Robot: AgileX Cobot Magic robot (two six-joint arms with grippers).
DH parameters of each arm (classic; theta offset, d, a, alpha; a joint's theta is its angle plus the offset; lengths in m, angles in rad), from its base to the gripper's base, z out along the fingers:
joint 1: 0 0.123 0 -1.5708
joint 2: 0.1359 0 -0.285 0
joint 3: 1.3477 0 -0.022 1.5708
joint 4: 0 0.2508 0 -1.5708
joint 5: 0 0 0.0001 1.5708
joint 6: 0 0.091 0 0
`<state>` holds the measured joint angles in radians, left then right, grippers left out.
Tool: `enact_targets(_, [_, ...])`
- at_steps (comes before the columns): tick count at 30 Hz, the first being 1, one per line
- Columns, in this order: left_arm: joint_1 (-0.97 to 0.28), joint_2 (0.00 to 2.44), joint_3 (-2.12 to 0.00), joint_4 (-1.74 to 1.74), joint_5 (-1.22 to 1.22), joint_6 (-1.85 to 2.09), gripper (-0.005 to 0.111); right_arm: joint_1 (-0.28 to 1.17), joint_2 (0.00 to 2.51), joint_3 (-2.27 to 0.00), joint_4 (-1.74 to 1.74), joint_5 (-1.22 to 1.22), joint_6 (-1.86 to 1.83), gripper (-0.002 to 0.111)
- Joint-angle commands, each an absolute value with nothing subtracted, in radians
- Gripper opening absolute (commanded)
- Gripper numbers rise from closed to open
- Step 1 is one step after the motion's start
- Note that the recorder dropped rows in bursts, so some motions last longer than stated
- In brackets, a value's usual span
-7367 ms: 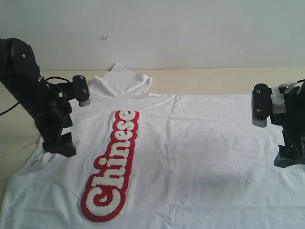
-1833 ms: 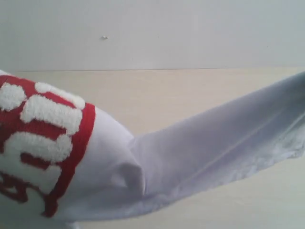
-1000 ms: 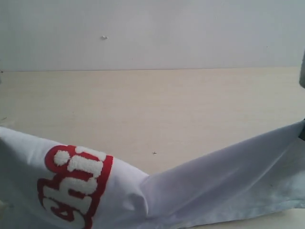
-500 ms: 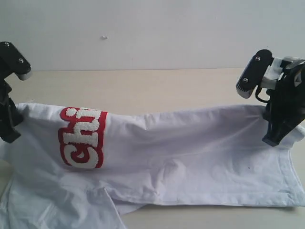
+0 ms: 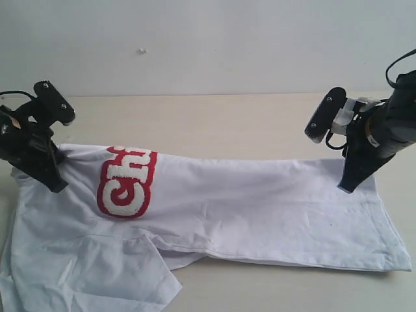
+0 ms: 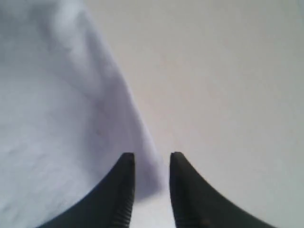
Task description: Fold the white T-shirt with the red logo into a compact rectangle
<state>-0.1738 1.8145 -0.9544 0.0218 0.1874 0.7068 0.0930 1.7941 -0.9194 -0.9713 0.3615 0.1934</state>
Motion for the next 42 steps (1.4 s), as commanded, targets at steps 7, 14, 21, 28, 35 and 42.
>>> enact_targets(7, [-0.159, 1.863, -0.950, 0.024, 0.021, 0.593, 0.011, 0.090, 1.855, -0.938, -1.144, 0.338, 0.334, 0.072])
enact_targets(14, [-0.116, 1.876, -0.952, 0.024, 0.013, 0.593, 0.053, 0.090, 1.853, -0.938, -1.142, 0.315, 0.345, 0.072])
enact_targets(21, [-0.090, 1.876, -0.952, 0.024, -0.024, 0.606, 0.105, 0.092, 1.853, -0.938, -1.140, 0.307, 0.345, 0.072])
enact_targets(28, [-0.092, 1.833, -0.952, 0.024, -0.069, 0.510, 0.105, 0.092, 1.850, -0.938, -1.075, 0.215, 0.345, 0.070])
enact_targets(35, [-0.127, 1.821, -0.952, 0.024, 0.092, 0.477, 0.101, 0.092, 1.850, -0.938, -0.859, 0.106, 0.345, 0.022])
enact_targets(42, [-0.184, 1.821, -0.952, 0.024, 0.195, 0.477, 0.046, 0.092, 1.850, -0.938, -0.647, 0.140, 0.345, 0.000])
